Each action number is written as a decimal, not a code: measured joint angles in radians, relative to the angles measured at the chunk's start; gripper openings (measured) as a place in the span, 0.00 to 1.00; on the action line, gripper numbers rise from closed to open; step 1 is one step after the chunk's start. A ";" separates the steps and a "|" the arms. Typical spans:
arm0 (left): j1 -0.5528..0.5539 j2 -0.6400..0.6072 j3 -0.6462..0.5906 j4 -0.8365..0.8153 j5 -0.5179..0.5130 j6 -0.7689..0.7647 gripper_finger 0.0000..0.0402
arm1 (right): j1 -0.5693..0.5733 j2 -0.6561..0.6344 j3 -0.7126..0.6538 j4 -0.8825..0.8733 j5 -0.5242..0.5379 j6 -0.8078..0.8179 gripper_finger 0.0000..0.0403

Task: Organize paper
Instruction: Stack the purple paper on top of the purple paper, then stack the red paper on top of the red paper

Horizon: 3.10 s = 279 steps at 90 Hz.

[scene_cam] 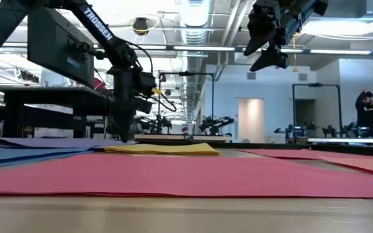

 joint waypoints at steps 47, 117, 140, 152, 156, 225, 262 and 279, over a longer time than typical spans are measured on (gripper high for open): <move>0.012 0.004 0.000 0.018 -0.010 0.005 0.31 | 0.006 0.000 0.000 -0.006 0.000 -0.012 0.59; 0.008 -0.003 -0.107 -0.077 -0.099 -0.076 0.31 | 0.006 0.000 -0.001 -0.019 0.000 -0.063 0.59; 0.009 0.002 -0.065 -0.076 -0.149 -0.109 0.31 | 0.006 0.000 -0.001 -0.019 0.000 -0.056 0.59; 0.013 0.005 -0.025 -0.084 -0.172 -0.109 0.31 | 0.006 0.000 -0.001 -0.019 0.000 -0.056 0.59; 0.013 0.005 -0.012 -0.090 -0.172 -0.109 0.31 | 0.006 0.000 -0.001 -0.019 0.000 -0.056 0.59; -0.335 0.001 0.444 -0.363 0.299 -0.474 0.31 | 0.347 -0.051 -0.300 0.145 0.015 0.582 0.59; -0.736 0.002 0.281 -0.148 0.202 -0.779 0.31 | 0.442 -0.049 -0.592 0.499 0.040 0.794 0.59; -0.899 0.002 0.195 0.028 0.128 -1.031 0.31 | 0.489 -0.042 -0.647 0.540 0.118 0.785 0.59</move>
